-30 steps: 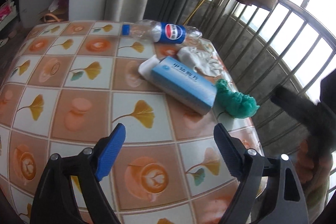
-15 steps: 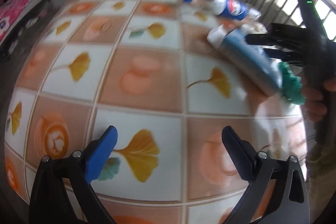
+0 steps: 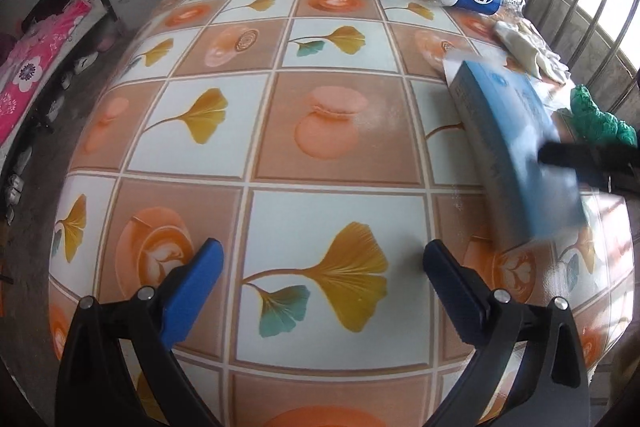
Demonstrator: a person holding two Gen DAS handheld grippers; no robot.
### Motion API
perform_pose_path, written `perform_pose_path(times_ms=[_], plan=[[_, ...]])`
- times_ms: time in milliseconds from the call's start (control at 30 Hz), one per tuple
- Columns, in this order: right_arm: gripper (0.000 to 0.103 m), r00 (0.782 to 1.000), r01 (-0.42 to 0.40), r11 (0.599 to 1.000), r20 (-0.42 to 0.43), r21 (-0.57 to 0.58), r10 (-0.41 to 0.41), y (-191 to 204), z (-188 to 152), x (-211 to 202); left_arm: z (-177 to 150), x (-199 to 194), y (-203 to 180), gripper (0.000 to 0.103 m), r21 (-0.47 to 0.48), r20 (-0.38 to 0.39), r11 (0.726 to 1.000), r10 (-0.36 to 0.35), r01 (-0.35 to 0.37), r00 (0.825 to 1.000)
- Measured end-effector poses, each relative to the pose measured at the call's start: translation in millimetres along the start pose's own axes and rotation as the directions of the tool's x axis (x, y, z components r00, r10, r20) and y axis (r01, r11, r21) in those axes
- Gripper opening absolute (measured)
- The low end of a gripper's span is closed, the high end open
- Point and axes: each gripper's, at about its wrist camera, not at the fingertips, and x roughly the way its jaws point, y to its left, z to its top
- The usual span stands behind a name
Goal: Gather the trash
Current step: 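Grasp the blue medicine box with the left gripper while the right gripper grasps the teal plastic bag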
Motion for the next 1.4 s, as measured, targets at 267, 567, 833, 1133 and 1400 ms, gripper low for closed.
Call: perform_pose_path(times_ms=[267, 567, 833, 1133, 1400], plan=[[0.058, 0.913, 0.191, 0.982, 0.366, 0.000, -0.177, -20.6, -16.5, -109.7, -6.7, -3.7, 0.1, 0.098, 0.028, 0.065, 1.000, -0.012, 0.010, 0.998], [0.057, 0.871, 0.366, 0.929, 0.333, 0.054, -0.362, -79.9, 15.8, -108.1, -18.2, -7.0, 1.3, 0.098, 0.046, 0.172, 0.999, -0.021, 0.014, 0.985], [0.036, 0.871, 0.409, 0.912, 0.290, 0.019, -0.396, -78.5, 5.4, -93.6, -12.1, -16.8, 4.3, 0.098, 0.057, 0.166, 0.997, -0.068, 0.059, 0.984], [0.064, 0.845, 0.382, 0.924, 0.404, 0.005, -0.351, -71.5, 9.1, -124.5, 40.2, -35.8, -45.5, 0.098, 0.137, 0.149, 0.923, -0.377, 0.358, 0.914], [0.072, 0.901, 0.310, 0.950, 0.331, -0.042, -0.280, -79.0, 41.4, -86.0, 62.9, 10.0, -108.5, 0.098, 0.191, 0.029, 0.925, -0.339, 0.327, 0.941]])
